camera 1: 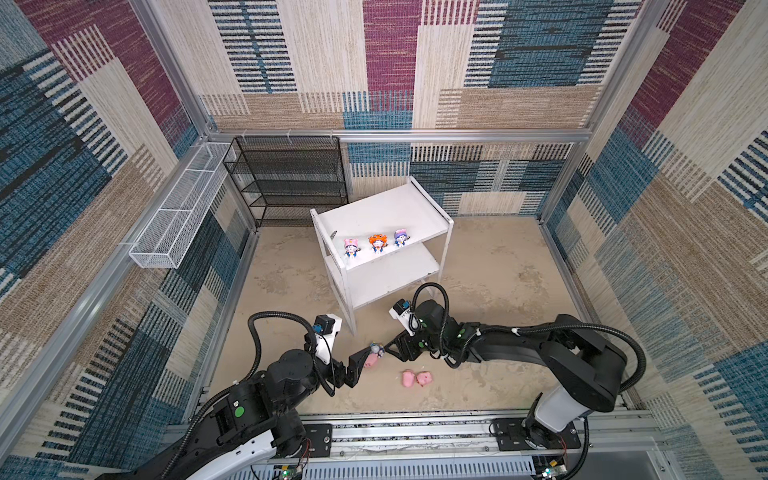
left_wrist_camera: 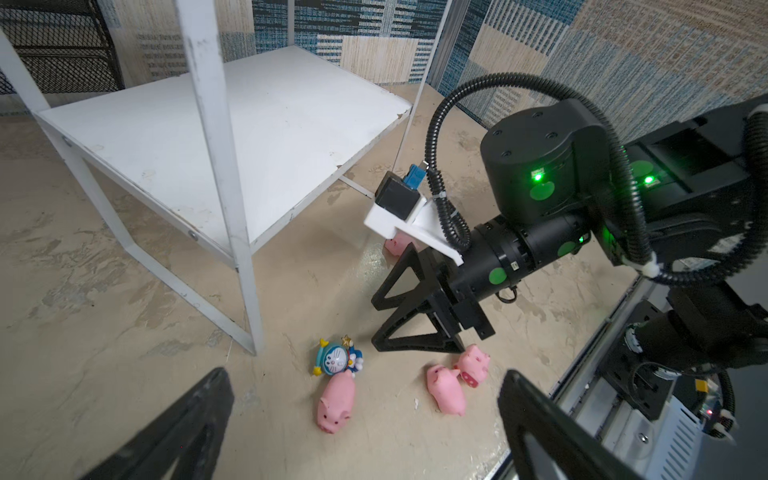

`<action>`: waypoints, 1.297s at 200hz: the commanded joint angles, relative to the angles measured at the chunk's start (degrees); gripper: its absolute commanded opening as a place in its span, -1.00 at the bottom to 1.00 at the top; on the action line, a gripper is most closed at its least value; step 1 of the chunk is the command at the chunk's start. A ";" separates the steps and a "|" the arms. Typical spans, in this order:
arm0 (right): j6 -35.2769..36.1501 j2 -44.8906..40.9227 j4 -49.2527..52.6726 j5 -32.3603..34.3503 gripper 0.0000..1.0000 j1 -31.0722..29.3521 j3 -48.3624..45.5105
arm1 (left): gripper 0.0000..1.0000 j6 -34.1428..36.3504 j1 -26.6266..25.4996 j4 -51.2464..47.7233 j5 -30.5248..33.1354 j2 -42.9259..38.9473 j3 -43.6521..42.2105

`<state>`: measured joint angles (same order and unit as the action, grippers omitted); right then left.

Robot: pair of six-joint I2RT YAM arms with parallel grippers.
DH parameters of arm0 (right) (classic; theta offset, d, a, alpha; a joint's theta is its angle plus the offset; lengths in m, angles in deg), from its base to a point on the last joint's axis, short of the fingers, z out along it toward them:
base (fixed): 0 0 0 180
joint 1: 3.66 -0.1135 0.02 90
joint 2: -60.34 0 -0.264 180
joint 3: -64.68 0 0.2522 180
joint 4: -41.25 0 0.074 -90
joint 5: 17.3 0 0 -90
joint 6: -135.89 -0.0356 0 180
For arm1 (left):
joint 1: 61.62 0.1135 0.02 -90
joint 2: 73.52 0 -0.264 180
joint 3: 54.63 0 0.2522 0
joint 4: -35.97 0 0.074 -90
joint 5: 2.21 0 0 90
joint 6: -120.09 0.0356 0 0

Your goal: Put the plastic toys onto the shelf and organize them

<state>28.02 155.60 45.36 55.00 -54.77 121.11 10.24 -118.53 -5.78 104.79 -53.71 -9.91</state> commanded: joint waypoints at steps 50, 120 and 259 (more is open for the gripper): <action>1.95 7.64 -4.72 3.59 0.24 -2.09 5.05 | 0.99 -2.50 -0.04 -2.98 2.78 -2.32 0.14; 4.80 11.25 -0.32 7.02 0.09 -4.80 8.73 | 1.00 -2.66 0.03 -3.37 3.55 -3.94 -0.11; 5.45 0.96 0.27 14.04 -0.38 -7.24 5.05 | 0.96 -2.13 0.00 -2.19 0.71 -2.62 -0.81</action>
<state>34.55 161.77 49.58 68.05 -61.94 129.03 8.81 -118.53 -9.12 106.95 -57.31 -10.46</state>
